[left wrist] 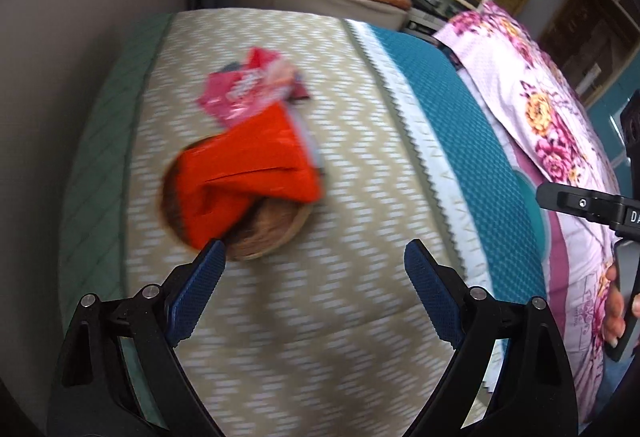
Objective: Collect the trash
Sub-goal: 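Move both tools back over the woven basket on the bed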
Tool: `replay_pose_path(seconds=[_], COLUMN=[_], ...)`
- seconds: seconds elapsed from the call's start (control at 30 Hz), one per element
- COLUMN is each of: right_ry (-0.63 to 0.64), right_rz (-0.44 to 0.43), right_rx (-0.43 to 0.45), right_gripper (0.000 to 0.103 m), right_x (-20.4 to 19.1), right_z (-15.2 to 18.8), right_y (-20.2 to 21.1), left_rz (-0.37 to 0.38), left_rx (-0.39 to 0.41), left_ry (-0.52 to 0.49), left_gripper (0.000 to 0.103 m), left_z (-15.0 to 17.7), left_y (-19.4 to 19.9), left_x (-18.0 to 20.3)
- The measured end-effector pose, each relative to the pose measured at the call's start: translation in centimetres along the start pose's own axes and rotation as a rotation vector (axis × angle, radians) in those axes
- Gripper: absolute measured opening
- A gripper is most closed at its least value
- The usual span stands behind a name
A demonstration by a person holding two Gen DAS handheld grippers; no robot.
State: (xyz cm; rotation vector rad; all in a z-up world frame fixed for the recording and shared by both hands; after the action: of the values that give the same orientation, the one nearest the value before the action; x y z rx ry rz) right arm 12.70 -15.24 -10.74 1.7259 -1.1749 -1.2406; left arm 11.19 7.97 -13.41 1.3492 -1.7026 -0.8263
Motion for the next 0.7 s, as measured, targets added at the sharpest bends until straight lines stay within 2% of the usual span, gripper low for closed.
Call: replay_pose_path(seconds=[0.23,0.53,0.57,0.63,0.7], right_ry=[0.127,0.244,0.251,0.263,0.245], right_rz=[-0.015,-0.056,-0.055,-0.060,-0.068], right_rx=[-0.053,-0.094,-0.096,-0.120,-0.135], right_gripper=[0.079,0.079,0.077,0.060,0.049], right_x=[-7.3,-15.2,-15.6,-16.7,-17.1], right_z=[-0.6,-2.2,-2.3,-2.6,-3.1], right_y=[-3.2,-6.7,-7.0,-8.2,-9.0], left_rz=[-0.032,-0.032,-0.030,-0.022,-0.018], left_rx=[-0.002,0.000,-0.001,0.011,0.044], left_ry=[0.127,0.156,0.157,0.148,0.130], left_gripper=[0.091,0.091,0.091,0.091,0.091], left_z=[1.4,2.2,2.1,1.7,1.0], left_y=[0.6,0.6,0.5,0.7,1.2], left_x=[-6.3,-9.6,-9.7,-9.9,-9.8])
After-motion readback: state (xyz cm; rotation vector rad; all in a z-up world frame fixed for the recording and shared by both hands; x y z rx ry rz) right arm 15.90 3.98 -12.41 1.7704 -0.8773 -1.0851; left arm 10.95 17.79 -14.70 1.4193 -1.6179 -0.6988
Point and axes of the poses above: each gripper's, at about its wrist camera, not at the fingertips, and y roughly against the way its jaws point, x to its right, z to its underside, the point moved 10 cm from there along -y, roughly the way its jaws point, and after that the axes turned 6 degrees about -y, right-handed, at the moved point
